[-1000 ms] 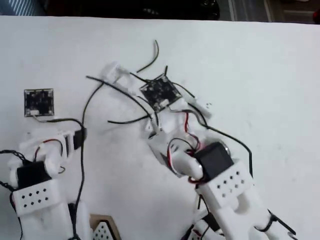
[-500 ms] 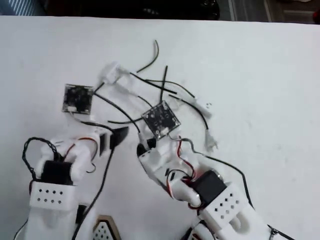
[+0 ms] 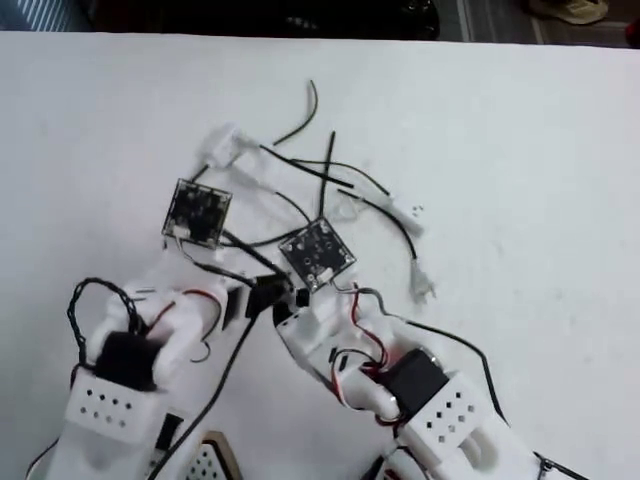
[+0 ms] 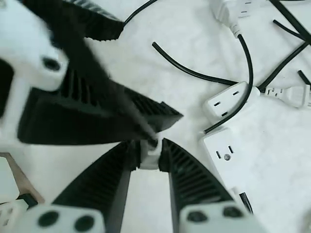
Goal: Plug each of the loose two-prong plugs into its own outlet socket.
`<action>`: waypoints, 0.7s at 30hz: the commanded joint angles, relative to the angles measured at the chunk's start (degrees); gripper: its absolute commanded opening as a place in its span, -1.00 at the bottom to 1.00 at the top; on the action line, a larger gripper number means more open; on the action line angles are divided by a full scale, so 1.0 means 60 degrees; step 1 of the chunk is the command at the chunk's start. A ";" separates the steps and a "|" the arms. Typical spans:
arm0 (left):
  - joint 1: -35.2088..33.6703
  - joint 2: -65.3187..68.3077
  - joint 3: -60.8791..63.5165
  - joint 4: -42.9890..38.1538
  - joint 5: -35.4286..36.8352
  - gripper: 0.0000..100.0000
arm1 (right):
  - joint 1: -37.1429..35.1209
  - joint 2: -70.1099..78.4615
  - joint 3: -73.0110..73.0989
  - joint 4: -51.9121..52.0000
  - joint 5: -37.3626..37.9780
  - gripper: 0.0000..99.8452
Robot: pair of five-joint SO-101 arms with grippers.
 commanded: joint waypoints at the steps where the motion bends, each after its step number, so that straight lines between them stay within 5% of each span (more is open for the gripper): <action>1: 0.0593 -0.0916 -0.0234 0.0484 0.0000 -0.29 | -0.0095 -0.0154 0.0015 -0.0271 0.0000 -0.96; 10: 0.0066 -0.1487 0.0469 0.0161 -0.0645 -0.29 | 0.0432 -0.0154 0.0059 -0.0242 0.0015 -0.96; 21: -0.1106 0.2718 -0.2037 0.0542 -0.3179 -0.28 | 0.4989 -0.0154 -0.0117 -0.2249 -0.1011 -0.97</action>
